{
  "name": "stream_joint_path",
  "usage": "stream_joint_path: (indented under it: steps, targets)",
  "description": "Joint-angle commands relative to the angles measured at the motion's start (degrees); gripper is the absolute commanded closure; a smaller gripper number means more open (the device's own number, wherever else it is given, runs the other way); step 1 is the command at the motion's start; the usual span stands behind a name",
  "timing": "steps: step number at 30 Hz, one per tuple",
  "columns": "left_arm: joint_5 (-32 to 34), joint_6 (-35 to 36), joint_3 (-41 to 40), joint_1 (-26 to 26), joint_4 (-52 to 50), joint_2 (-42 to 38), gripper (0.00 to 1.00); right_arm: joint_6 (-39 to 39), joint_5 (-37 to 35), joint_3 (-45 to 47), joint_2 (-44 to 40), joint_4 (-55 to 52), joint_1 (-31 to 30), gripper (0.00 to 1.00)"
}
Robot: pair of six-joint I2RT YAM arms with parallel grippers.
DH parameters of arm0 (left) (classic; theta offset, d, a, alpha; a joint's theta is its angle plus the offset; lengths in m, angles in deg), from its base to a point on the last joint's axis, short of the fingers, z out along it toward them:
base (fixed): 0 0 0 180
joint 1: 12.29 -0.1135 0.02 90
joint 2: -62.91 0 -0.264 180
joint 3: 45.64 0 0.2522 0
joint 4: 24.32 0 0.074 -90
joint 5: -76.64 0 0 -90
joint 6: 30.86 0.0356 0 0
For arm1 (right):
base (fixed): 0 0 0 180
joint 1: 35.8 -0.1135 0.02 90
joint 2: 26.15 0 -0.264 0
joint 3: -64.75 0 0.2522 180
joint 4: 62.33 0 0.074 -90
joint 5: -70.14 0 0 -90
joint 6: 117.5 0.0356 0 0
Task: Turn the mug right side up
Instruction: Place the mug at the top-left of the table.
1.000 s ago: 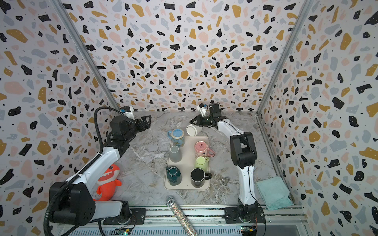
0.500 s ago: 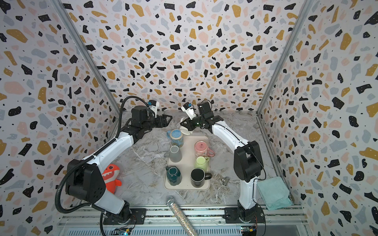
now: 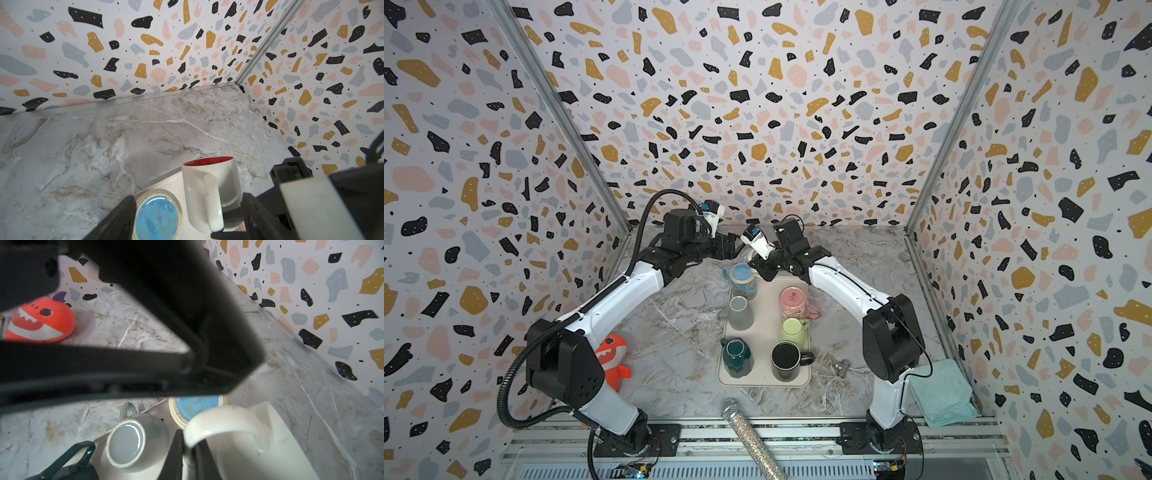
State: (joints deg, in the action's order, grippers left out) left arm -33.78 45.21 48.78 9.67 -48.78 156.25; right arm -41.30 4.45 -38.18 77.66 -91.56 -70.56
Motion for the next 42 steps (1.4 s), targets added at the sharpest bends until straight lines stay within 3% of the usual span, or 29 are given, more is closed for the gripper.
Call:
stream_joint_path:
  steps: [1,10,19,35,42]
  targets:
    - [-0.9,2.0,1.8,1.3,-1.8,0.3,0.19,-3.0,-1.7,-0.2,-5.4,5.1,-1.1,1.00]
    - [-3.6,-3.0,-2.2,1.9,5.4,-2.2,0.19,-2.2,-0.8,3.7,-9.2,9.1,-1.7,1.00]
    - [-4.4,-1.5,-1.5,3.2,2.2,-1.9,0.20,-2.6,-0.8,3.7,-9.7,9.2,-2.5,1.00]
    - [-0.6,-0.6,-2.0,3.4,-2.4,-0.8,0.29,-3.3,-1.8,4.3,-11.0,10.0,-3.1,1.00]
    - [-2.3,-1.8,-2.2,3.4,-1.2,0.0,0.33,-3.4,-1.2,4.3,-11.2,10.4,-3.2,1.00]
